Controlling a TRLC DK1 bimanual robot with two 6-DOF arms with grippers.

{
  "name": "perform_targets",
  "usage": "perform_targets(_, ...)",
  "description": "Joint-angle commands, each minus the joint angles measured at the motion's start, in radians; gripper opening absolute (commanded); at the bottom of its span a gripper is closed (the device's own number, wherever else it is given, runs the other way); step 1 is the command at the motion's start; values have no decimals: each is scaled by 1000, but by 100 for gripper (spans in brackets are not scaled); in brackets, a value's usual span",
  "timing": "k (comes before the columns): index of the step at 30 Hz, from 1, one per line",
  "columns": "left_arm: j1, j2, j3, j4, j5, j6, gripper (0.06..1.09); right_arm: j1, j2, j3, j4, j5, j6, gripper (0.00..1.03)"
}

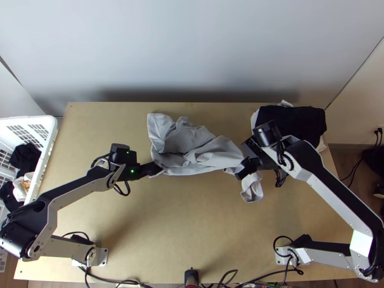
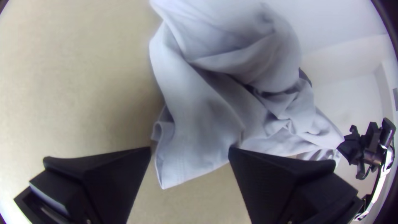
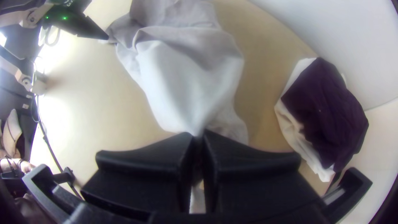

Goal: Fold the t-shirt

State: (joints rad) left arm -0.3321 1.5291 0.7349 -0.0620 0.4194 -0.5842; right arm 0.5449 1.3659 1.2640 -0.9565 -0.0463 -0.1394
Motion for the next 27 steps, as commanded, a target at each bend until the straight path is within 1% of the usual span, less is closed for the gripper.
perform_targets(1, -16, -26, -20, 10, 9, -12, 36, 0, 9, 0, 7, -1, 0, 3)
perform_targets(2, -16, -32, -26, 36, -14, -40, 8, -2, 9, 0, 7, -1, 0, 3)
perform_targets(3, -10, -37, -31, 41, -21, -59, 9, -2, 9, 0, 7, -1, 0, 3)
perform_targets(6, -1, -73, -32, 31, -18, -60, 9, -5, 7, -2, 7, -1, 0, 3)
perform_targets(9, 8, -161, -29, 22, 15, -66, 9, -7, 7, 0, 7, -1, 0, 3)
perform_targets(10, 19, -196, -17, 5, 44, -74, 9, -7, 7, 0, 7, -1, 0, 3)
perform_targets(11, 34, -222, 6, -25, 94, -80, 9, -7, 7, 0, 7, -1, 0, 3)
perform_targets(13, 87, -253, 58, -91, 254, -115, 9, -7, 7, -3, 7, -1, 0, 3)
perform_targets(14, 114, -265, 78, -104, 332, -152, 9, -7, 7, -6, 7, -1, 0, 3)
perform_targets(15, 137, -282, 90, -102, 387, -189, 9, -7, 7, -11, 7, -1, 0, 3)
perform_targets(16, 154, -303, 104, -101, 410, -210, 9, -7, 7, -15, 7, -1, 0, 3)
perform_targets(18, 169, -342, 133, -88, 418, -246, 9, -7, 6, -25, 7, -1, 0, 3)
perform_targets(20, 196, -382, 167, -76, 469, -286, 9, -10, 2, -28, 7, -1, 0, 3)
perform_targets(21, 214, -402, 179, -50, 490, -322, 9, -14, -1, -26, 7, -1, 0, 3)
perform_targets(23, 243, -434, 182, 56, 538, -425, 9, -31, -8, -8, 7, -1, 1, 3)
perform_targets(25, 283, -449, 187, 142, 558, -517, 9, -68, -16, 29, 7, -1, 17, 3)
perform_targets(27, 314, -448, 205, 149, 568, -546, 9, -108, -25, 77, 7, -1, 31, 3)
